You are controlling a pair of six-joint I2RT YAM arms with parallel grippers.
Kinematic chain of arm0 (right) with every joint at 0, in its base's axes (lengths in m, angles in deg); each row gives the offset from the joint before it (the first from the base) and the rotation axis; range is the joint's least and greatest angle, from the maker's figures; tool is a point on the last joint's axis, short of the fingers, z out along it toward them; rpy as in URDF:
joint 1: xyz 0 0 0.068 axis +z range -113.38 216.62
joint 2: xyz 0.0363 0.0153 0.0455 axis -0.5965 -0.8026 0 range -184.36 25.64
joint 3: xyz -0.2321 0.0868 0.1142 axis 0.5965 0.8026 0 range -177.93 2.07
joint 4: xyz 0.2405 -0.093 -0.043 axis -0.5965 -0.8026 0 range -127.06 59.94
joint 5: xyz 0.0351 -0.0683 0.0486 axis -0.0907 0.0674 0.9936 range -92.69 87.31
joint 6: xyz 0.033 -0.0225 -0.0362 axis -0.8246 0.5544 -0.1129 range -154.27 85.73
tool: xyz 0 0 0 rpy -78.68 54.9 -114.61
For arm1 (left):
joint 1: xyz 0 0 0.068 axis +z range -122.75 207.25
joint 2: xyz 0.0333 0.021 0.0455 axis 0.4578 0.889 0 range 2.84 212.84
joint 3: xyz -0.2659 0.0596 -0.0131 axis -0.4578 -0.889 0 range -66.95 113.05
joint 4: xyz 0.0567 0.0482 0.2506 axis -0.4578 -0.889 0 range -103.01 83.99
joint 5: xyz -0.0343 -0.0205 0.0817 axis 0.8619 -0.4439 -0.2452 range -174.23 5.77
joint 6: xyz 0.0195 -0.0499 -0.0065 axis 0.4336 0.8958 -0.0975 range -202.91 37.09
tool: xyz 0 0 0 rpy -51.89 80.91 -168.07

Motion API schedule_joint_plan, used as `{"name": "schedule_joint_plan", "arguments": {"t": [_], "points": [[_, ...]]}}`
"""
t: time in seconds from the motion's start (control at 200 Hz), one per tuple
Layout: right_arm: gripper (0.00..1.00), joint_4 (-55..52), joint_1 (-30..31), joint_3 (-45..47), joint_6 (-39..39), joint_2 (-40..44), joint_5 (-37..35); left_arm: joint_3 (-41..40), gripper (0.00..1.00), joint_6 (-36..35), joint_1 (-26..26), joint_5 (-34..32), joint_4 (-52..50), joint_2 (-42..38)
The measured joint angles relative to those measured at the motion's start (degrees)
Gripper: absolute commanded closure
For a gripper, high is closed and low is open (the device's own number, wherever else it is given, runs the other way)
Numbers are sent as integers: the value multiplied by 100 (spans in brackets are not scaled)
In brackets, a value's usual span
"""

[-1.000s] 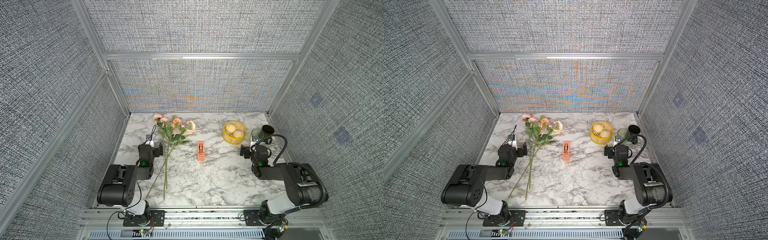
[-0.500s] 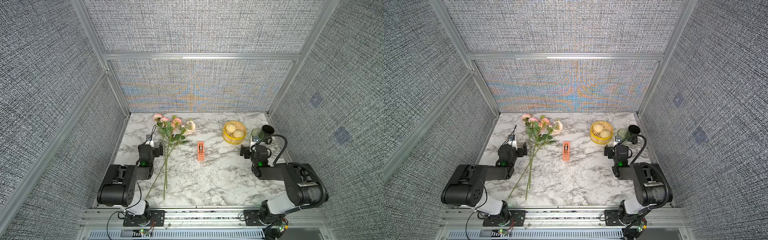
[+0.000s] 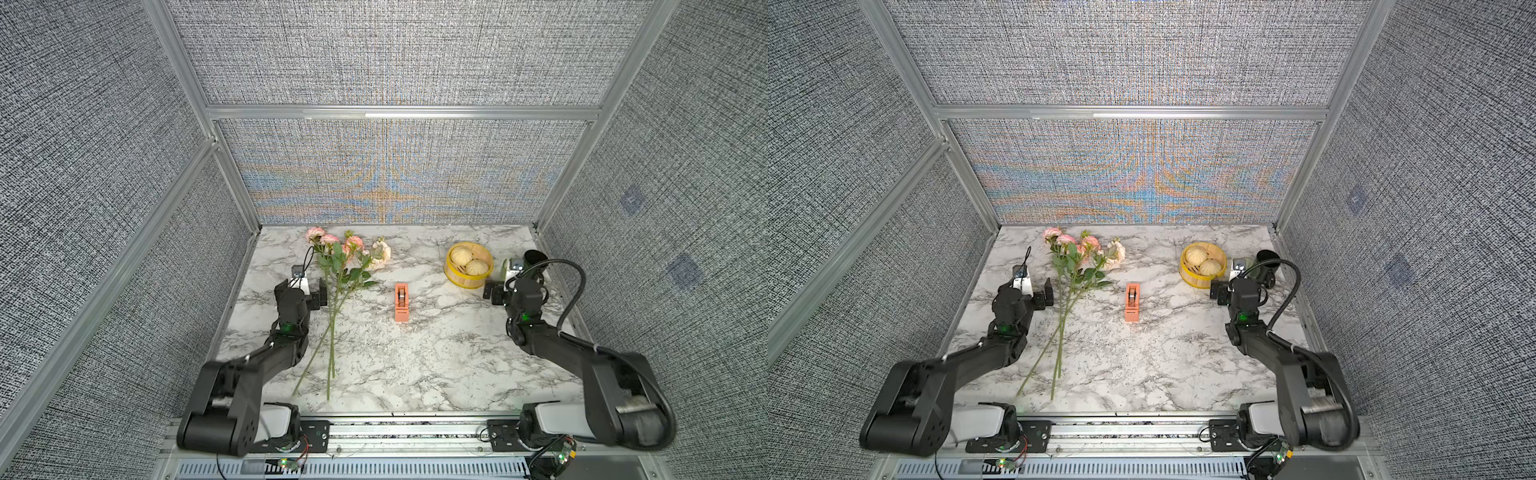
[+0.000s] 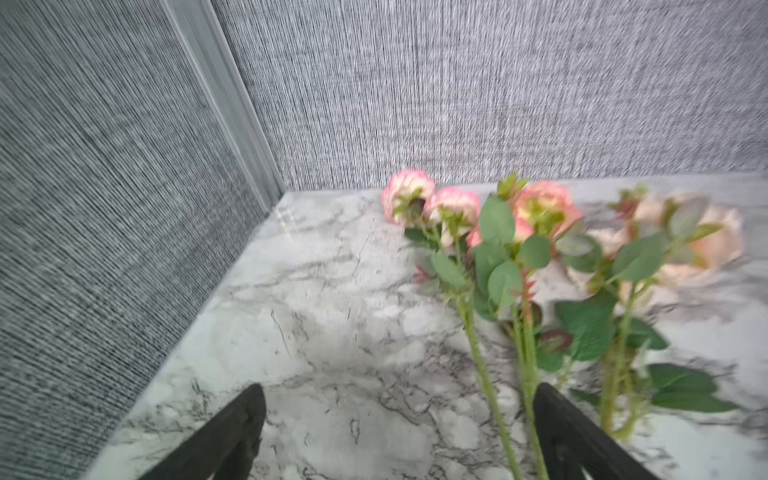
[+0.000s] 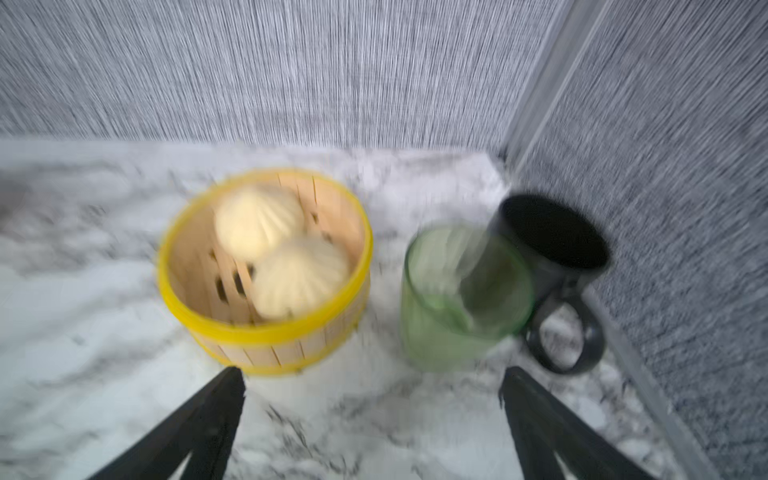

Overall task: Wrap bouquets with tape
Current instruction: Gather the flowers at the center of the board.

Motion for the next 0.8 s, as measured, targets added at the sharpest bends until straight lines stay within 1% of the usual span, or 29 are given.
{"name": "schedule_joint_plan", "arguments": {"t": [0.06, 0.11, 0.165, 0.23, 0.275, 0.35, 0.4, 0.48, 0.52, 0.56, 0.661, 0.701, 0.801], "points": [[1, -26, 2, 4, -234, 496, 168, 494, 0, 492, 24, -192, -839, -763], [1, -170, -2, 136, -765, 798, 188, 894, 0, 780, 48, -98, -1486, -1202], [1, -354, -129, 306, -1436, 935, 337, 1191, 0, 863, 44, 245, -2028, -1432], [1, -664, -455, 431, -2035, 935, 859, 1384, 0, 1045, 31, 608, -2704, -1429], [1, -907, -601, 374, -2371, 916, 1231, 1386, 0, 1150, 31, 763, -3121, -1370], [1, -1333, -643, 61, -2570, 898, 1961, 1193, 1, 1408, 33, 911, -3585, -1342], [1, -1641, -649, -212, -2568, 931, 2409, 986, 0, 1650, 39, 975, -3630, -1388], [1, -2068, -658, -492, -2566, 1049, 2850, 697, 0, 1867, 52, 1235, -3484, -1414], [1, -2295, -669, -553, -2559, 1117, 3027, 704, 0, 1888, 48, 1353, -3477, -1314], [1, -2520, -673, -577, -2538, 1185, 3161, 874, 0, 1871, 39, 1499, -3587, -1088], [1, -2975, -671, -566, -2437, 1375, 3381, 1779, 7, 1611, 13, 1792, -4181, -192], [1, -3071, -671, -535, -2391, 1443, 3429, 2129, 9, 1513, 4, 1825, -4454, 173], [1, -3263, -673, -435, -2317, 1556, 3456, 2616, 9, 1401, -50, 1775, -5134, 866]]}}
